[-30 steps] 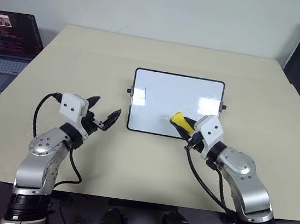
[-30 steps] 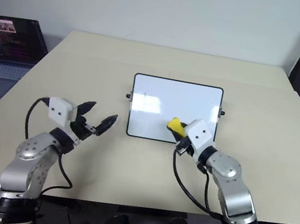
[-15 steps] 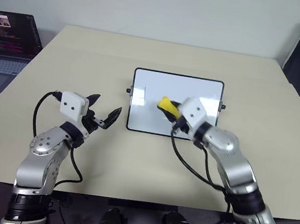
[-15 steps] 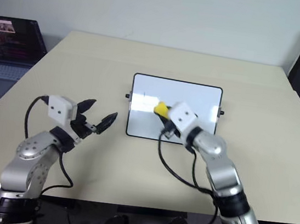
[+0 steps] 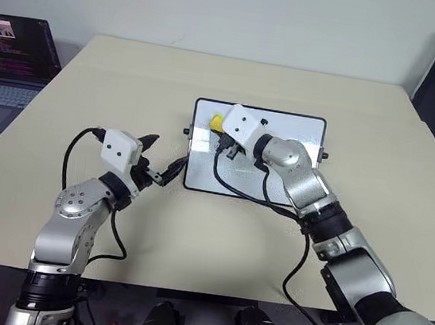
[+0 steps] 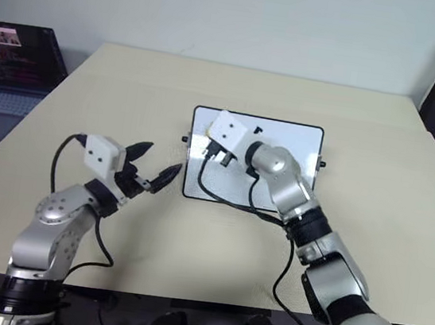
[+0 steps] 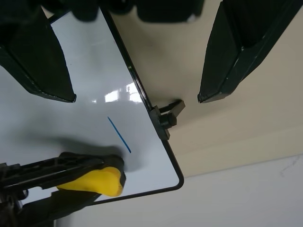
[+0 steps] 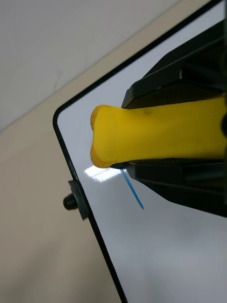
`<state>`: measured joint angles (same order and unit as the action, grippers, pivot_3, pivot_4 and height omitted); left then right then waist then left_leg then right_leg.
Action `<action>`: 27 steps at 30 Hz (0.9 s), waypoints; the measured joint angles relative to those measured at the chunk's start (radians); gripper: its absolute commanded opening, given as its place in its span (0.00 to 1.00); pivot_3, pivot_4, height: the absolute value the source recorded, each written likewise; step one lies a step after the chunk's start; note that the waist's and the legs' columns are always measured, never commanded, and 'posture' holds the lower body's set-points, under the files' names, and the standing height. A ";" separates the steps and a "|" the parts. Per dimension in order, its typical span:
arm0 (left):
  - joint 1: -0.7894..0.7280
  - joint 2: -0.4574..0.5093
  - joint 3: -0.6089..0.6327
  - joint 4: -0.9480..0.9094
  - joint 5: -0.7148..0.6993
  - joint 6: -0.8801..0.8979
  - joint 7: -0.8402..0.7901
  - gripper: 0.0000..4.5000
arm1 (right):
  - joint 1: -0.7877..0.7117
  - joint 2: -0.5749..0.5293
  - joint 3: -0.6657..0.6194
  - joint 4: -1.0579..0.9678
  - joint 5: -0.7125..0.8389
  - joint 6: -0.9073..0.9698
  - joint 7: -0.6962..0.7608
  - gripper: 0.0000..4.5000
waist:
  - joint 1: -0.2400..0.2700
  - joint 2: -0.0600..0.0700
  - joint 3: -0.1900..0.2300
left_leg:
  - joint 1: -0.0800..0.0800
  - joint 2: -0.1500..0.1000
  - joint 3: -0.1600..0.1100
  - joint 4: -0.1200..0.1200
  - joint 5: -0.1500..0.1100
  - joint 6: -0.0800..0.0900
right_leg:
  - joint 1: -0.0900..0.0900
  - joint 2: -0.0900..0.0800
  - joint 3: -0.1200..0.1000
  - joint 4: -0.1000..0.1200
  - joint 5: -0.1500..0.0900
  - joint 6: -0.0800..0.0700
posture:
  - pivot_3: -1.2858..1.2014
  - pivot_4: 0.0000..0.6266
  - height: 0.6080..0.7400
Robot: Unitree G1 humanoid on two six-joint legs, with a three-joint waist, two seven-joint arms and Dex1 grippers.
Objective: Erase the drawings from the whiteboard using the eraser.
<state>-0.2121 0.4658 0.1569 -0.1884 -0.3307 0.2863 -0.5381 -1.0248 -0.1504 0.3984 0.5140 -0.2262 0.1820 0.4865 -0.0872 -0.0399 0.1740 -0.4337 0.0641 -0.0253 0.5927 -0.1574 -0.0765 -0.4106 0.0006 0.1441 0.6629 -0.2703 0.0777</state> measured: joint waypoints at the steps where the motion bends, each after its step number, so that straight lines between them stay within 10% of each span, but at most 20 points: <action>1: 0.001 0.000 0.000 0.000 0.000 -0.005 -0.001 1.00 | -0.014 0.012 0.001 0.035 -0.007 -0.012 -0.003 0.24 | 0.000 0.000 0.000 | 0.000 0.000 0.000 0.000 0.000 0.000 | 0.000 0.000 0.000 0.000 0.000 0.000 | 0.52 0.24 1.00; 27: -0.010 -0.001 -0.014 0.029 0.001 -0.031 -0.020 1.00 | -0.065 -0.015 0.066 0.095 -0.068 -0.027 0.256 0.24 | 0.001 0.000 0.000 | 0.000 0.000 -0.001 0.000 0.000 0.000 | 0.000 0.000 -0.001 0.001 0.000 0.000 | 0.52 0.24 1.00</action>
<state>-0.2224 0.4644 0.1429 -0.1590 -0.3296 0.2550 -0.5584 -1.0893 -0.1653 0.4642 0.6093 -0.2946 0.1552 0.7428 -0.0866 -0.0398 0.1741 -0.4332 0.0641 -0.0259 0.5931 -0.1573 -0.0764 -0.4101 0.0008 0.1436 0.6642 -0.2700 0.0776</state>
